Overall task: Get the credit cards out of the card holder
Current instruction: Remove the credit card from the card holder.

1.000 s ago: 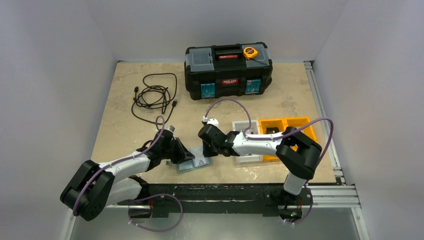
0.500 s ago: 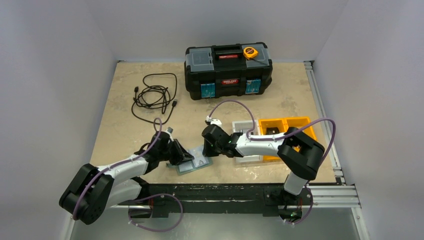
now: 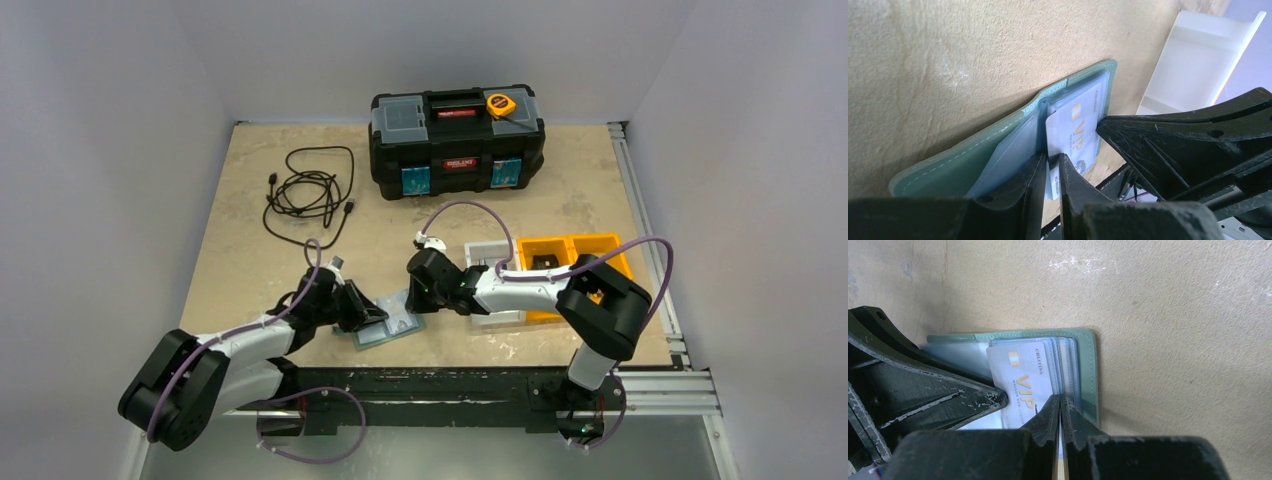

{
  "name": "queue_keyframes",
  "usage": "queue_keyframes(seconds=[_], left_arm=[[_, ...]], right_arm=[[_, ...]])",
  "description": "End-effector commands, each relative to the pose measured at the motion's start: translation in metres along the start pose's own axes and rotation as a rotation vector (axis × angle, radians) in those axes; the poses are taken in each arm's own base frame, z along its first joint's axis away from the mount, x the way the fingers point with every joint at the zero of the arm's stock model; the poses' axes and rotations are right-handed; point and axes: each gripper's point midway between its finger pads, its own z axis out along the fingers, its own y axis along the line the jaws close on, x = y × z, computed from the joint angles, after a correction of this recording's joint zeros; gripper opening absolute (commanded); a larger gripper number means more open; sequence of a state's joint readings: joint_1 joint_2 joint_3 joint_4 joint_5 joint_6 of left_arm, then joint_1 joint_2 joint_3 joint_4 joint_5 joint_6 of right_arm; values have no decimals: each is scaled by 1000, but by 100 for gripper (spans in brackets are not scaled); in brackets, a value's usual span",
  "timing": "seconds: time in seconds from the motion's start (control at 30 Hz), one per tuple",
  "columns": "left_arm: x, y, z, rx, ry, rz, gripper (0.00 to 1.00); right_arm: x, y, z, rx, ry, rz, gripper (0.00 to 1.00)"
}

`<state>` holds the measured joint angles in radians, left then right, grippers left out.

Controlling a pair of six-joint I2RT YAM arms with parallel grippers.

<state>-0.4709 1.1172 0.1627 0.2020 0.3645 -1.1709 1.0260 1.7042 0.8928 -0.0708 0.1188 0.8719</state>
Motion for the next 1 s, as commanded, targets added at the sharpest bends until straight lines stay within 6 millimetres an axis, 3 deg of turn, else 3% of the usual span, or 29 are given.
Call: queue_keyframes(seconds=[0.0,0.27,0.53,0.8,0.97], left_arm=[[5,12,-2,-11,2,-17,17],[6,20,-4,-7,-12,-30,19],[2,12,0,12,-5,-25,10],[1,3,5,43,11,-29,11],[2,5,5,32,13,-39,0]], right_arm=[[60,-90,1,289,187,-63,0],[62,-94,2,297,193,-56,0],[64,-92,4,286,204,-57,0],[63,-90,5,278,207,-64,0],[61,-93,5,297,199,-65,0]])
